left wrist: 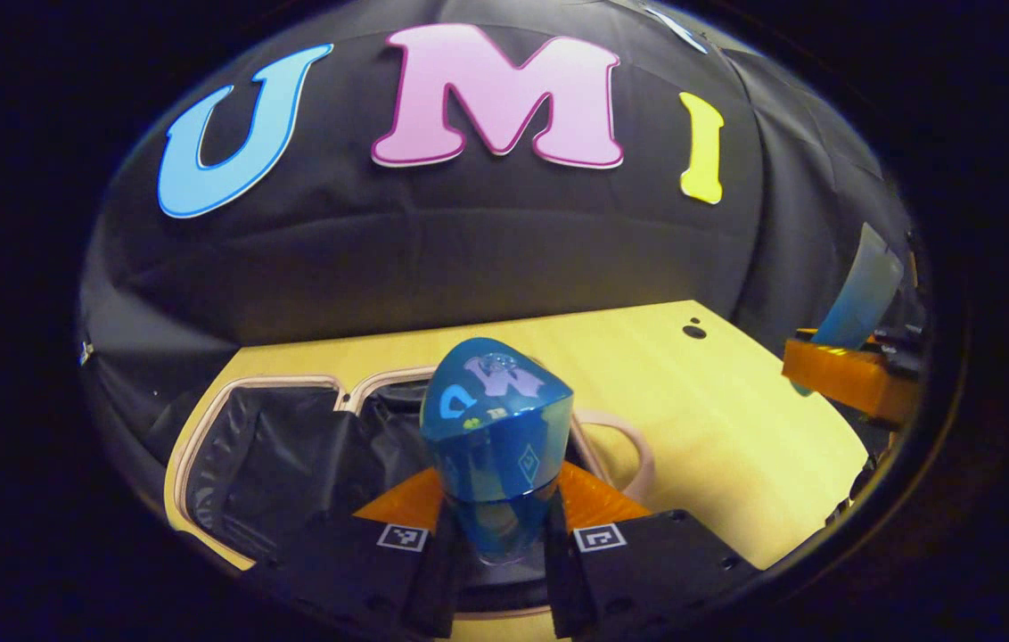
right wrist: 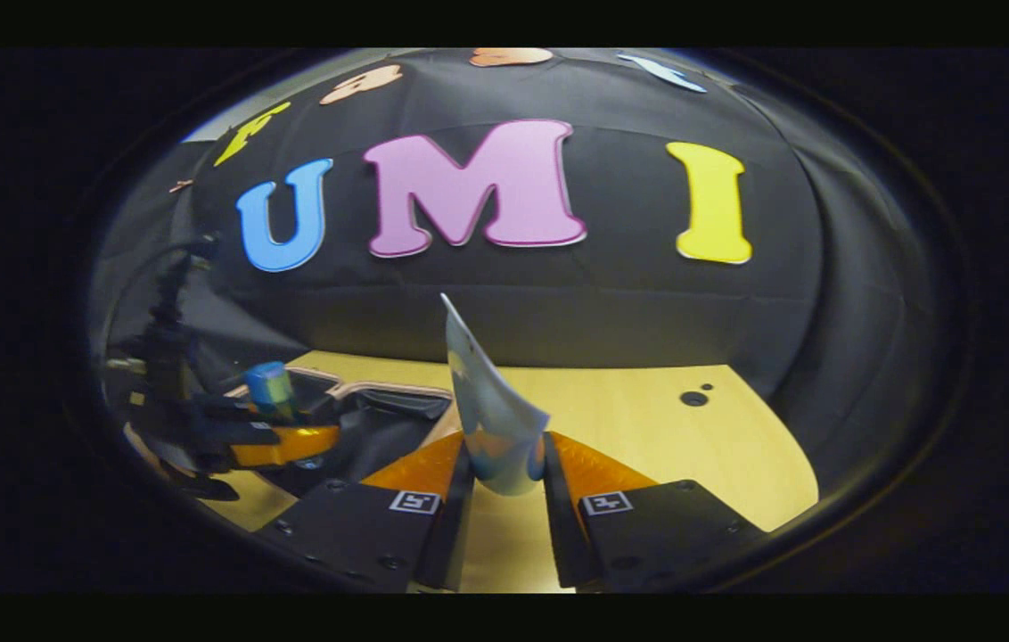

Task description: First open the suitcase, pack the skin care products into it, and then close the suitcase.

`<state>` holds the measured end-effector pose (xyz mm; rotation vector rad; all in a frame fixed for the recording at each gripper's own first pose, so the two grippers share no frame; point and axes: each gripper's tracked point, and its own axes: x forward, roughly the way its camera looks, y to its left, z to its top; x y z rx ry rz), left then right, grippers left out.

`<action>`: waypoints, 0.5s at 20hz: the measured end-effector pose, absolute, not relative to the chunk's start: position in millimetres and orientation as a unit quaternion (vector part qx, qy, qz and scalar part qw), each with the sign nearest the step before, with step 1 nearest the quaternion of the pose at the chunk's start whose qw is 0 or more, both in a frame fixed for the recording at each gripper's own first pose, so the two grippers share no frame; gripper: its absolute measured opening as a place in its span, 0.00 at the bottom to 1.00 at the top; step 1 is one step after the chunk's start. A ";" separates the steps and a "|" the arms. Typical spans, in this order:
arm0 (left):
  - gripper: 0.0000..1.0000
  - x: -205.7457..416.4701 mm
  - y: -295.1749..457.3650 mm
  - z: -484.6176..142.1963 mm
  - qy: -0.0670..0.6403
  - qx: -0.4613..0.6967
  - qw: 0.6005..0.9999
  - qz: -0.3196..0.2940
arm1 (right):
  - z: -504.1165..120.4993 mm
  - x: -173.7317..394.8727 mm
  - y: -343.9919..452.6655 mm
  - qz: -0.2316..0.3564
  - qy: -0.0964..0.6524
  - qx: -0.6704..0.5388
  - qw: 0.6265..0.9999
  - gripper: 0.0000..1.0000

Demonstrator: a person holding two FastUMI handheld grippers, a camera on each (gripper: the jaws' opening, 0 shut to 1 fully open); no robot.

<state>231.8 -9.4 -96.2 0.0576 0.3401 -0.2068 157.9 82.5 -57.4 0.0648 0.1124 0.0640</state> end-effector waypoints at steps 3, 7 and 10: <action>0.45 245.7 13.5 -138.3 0.245 0.022 0.965 -0.096 | -51.7 167.3 121.6 0.062 0.058 0.034 0.996 0.42; 0.45 253.3 30.9 -175.8 0.317 0.017 0.943 -0.098 | -55.8 179.7 154.0 0.081 0.069 0.039 0.994 0.43; 0.45 263.0 32.9 -184.7 0.372 0.037 0.923 -0.097 | -59.3 185.8 151.0 0.066 0.081 0.057 0.993 0.42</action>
